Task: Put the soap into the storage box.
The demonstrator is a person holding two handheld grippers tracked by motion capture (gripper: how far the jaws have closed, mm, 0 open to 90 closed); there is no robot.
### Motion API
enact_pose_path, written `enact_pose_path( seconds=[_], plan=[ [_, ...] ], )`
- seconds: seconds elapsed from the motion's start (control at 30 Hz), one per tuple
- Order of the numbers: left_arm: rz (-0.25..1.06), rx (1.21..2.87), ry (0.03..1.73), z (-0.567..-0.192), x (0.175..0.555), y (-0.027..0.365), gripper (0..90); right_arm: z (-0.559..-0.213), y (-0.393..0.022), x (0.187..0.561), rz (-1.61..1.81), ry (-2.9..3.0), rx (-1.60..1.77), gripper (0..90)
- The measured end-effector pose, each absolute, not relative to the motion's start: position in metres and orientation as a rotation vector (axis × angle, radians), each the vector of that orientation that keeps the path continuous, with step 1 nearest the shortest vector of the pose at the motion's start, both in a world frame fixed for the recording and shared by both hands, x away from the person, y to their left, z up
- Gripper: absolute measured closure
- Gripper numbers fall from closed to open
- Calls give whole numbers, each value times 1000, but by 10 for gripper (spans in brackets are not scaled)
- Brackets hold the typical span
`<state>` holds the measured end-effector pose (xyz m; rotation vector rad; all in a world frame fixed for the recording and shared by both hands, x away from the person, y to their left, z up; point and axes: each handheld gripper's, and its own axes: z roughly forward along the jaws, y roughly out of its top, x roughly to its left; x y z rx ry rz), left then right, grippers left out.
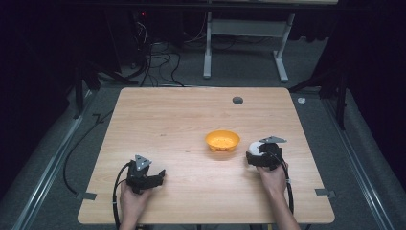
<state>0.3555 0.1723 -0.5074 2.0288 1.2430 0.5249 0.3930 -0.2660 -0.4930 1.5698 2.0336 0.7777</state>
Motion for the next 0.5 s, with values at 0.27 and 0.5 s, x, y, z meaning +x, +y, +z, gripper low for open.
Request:
enact_pose_path(
  seconds=[0.27,0.5],
  plan=[
    [523,2031,1241,-507,355,172,202,-495,-266,394,775,2023,1571,247],
    [522,2029,1241,-507,355,172,202,-495,-264,394,778,2025,1568,251]
  ],
)
